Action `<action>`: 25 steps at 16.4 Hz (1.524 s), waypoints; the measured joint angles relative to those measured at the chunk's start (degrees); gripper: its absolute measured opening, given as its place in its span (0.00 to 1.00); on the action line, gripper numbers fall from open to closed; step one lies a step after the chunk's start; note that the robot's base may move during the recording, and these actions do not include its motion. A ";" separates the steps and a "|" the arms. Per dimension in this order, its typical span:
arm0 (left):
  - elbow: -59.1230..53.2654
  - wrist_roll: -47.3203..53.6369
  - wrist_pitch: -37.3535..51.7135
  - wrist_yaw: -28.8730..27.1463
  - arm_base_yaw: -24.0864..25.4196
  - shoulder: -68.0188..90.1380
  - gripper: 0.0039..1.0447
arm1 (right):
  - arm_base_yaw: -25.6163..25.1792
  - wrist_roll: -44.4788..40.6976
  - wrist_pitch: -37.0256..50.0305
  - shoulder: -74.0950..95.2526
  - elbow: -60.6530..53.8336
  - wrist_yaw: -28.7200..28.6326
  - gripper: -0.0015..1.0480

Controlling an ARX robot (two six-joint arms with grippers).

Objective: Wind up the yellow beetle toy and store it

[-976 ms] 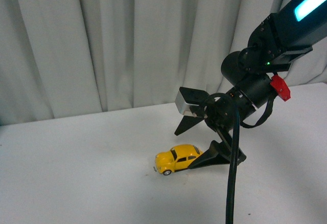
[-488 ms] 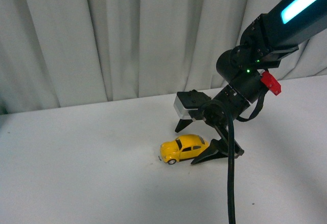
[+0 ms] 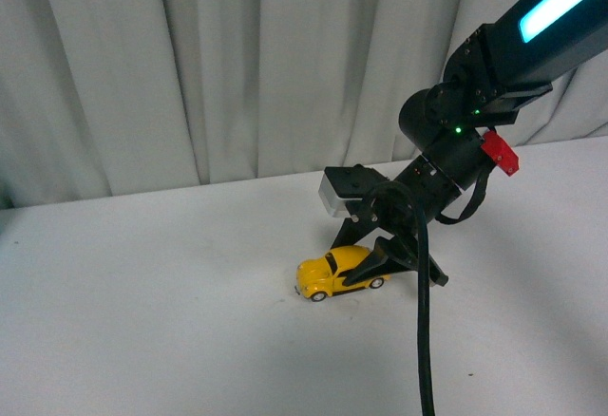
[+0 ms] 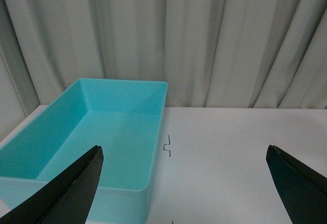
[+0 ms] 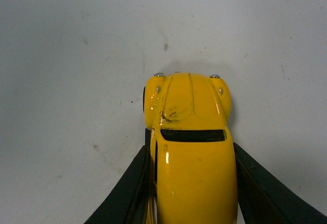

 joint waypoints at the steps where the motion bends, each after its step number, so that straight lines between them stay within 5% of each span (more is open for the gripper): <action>1: 0.00 0.00 0.00 0.00 0.00 0.00 0.94 | 0.00 0.07 0.02 0.00 0.00 0.02 0.39; 15: 0.00 0.00 0.00 0.00 0.00 0.00 0.94 | 2.12 5.27 5.22 0.07 -1.95 -2.38 0.39; 25: 0.00 0.00 0.00 0.00 0.00 0.00 0.94 | -6.23 1.11 8.85 -1.84 -9.90 -5.84 0.38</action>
